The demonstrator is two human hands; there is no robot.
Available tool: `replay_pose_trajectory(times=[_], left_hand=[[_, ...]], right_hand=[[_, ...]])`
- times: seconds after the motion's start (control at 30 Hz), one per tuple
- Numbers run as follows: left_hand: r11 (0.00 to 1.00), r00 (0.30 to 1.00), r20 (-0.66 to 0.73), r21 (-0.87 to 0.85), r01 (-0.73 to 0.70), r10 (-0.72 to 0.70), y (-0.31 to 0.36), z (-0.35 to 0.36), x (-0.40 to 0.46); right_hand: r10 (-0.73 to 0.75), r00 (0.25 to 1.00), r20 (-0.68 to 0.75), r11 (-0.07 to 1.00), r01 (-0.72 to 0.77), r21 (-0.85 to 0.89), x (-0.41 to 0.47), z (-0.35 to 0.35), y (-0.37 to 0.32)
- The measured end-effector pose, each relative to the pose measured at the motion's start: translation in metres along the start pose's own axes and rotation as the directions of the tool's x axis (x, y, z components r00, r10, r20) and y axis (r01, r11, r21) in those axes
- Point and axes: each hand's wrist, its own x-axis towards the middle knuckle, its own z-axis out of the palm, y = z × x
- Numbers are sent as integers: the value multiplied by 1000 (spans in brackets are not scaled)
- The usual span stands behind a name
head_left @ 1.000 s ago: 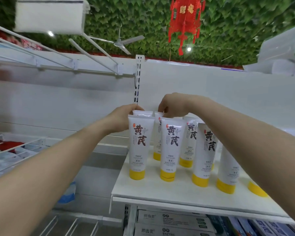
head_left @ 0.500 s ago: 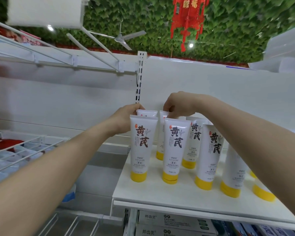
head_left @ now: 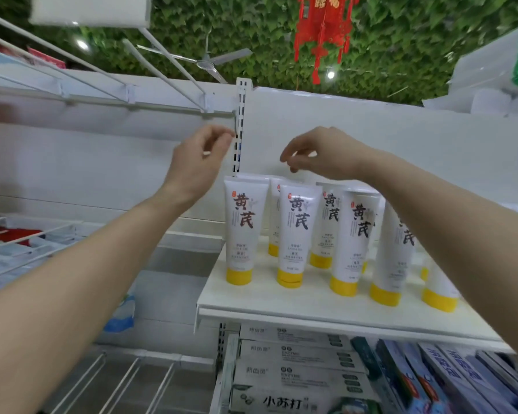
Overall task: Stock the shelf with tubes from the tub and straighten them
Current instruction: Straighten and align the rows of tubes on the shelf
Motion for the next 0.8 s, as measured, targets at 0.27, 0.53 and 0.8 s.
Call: replay_pose_trajectory(times=[0.27, 0.53, 0.8], left_hand=[[982, 978, 150, -97, 160, -145, 20, 1, -55], [963, 901, 342, 87, 254, -268, 17, 3, -81], [960, 889, 364, 60, 274, -277, 14, 0, -77]], right_hand=[[0, 967, 255, 996, -24, 91, -45, -13, -18], [25, 985, 169, 999, -18, -41, -45, 2, -19], [38, 987, 158, 999, -34, -30, -40, 7, -19]])
